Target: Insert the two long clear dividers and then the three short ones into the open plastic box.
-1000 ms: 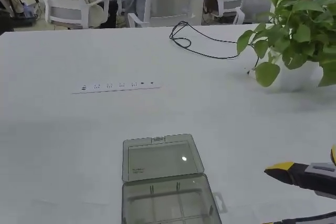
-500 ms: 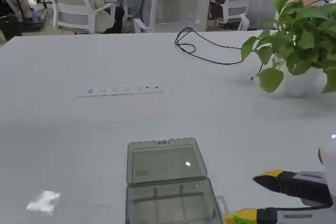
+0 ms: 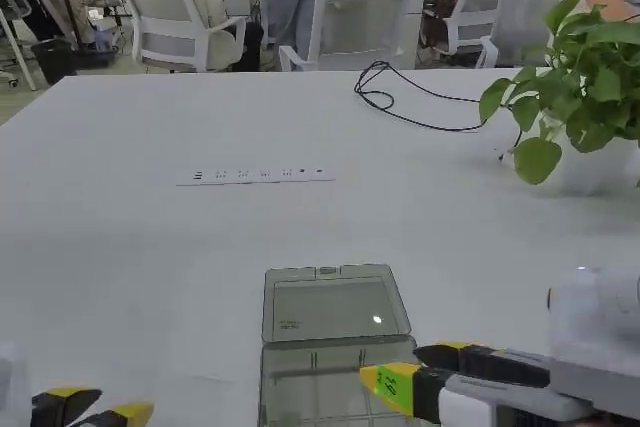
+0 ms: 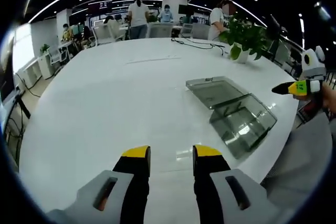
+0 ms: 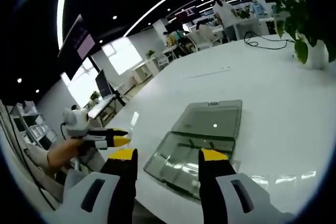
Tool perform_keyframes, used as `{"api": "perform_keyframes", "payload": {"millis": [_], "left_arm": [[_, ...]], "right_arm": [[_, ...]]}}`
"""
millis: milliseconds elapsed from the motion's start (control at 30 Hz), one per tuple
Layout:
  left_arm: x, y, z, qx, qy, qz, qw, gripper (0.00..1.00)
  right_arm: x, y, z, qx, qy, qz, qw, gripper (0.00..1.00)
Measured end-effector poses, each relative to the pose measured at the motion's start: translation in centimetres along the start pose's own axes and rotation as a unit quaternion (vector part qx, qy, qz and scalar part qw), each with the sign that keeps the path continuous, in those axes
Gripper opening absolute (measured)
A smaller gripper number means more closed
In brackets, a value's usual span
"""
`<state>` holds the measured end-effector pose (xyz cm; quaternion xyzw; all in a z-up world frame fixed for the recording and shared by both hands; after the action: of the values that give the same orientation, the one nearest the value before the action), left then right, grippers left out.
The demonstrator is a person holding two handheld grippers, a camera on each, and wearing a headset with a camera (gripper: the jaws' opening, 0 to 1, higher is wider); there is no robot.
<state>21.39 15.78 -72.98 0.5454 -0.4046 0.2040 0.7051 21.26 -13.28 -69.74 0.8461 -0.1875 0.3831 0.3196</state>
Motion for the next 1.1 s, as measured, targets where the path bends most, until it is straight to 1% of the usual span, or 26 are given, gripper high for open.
{"api": "perform_keyframes", "payload": {"millis": [33,100,167,333,367,433,500,533,567,667,733,800,1000,1100], "left_arm": [[0.1,0.0,0.2,-0.002,0.0,0.006,1.0,0.3],[0.5,0.3,1.0,-0.006,0.001,0.024,0.9997,0.3],[0.8,0.5,1.7,-0.013,0.002,0.04,0.9991,0.3],[1.2,0.6,2.9,-0.026,-0.007,0.066,0.9974,0.3],[1.3,0.7,3.3,-0.035,-0.003,0.074,0.9966,0.3],[1.6,0.9,3.8,-0.04,-0.014,0.085,0.9955,0.3],[1.8,1.0,4.5,-0.048,-0.021,0.09,0.9946,0.3],[2.0,1.1,4.8,-0.051,-0.024,0.096,0.9938,0.3],[2.2,1.2,5.2,-0.058,-0.027,0.102,0.9927,0.3],[2.6,1.6,6.1,-0.067,-0.035,0.115,0.9906,0.3],[2.8,1.7,6.7,-0.074,-0.036,0.122,0.9891,0.3],[3.0,1.9,7.3,-0.081,-0.039,0.13,0.9875,0.3],[3.3,2.2,8.7,-0.1,-0.037,0.141,0.9842,0.3],[3.4,2.3,9.2,-0.109,-0.033,0.142,0.9832,0.3]], "right_arm": [[-0.1,-0.3,-0.2,-0.001,0.001,0.001,1.0,0.47],[-0.2,-0.8,-0.8,0.002,0.002,0.005,1.0,0.47],[-0.2,-1.4,-1.3,0.012,-0.01,0.016,0.9998,0.46],[-0.3,-2.5,-2.4,0.021,-0.022,0.032,0.999,0.43],[-0.2,-2.8,-2.7,0.027,-0.023,0.038,0.9987,0.43],[-0.2,-3.3,-3.4,0.035,-0.024,0.044,0.9981,0.4],[-0.2,-3.7,-4.1,0.048,-0.027,0.055,0.9969,0.38],[-0.2,-3.9,-4.3,0.05,-0.025,0.057,0.9968,0.37],[-0.2,-4.2,-4.6,0.054,-0.021,0.066,0.9961,0.36],[-0.1,-4.7,-5.3,0.065,-0.021,0.075,0.9949,0.33],[0.0,-5.0,-5.7,0.073,-0.017,0.085,0.9936,0.31],[0.1,-5.3,-6.1,0.08,-0.017,0.087,0.9929,0.3],[0.1,-5.6,-6.7,0.089,-0.013,0.099,0.991,0.24],[0.2,-5.6,-6.9,0.092,-0.014,0.107,0.9899,0.21]]}}
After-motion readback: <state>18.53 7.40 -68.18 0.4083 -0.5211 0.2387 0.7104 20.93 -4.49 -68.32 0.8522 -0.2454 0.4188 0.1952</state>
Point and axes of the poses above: the centre of the closed fingertips' face, and the gripper's own axes: y roughly backward along the fingers, z roughly to its right, x roughly out of its top, the point moved 8 cm from there along y, roughly backward along the fingers, and after that the axes turned 1 degree about x, right-handed, at the moved point
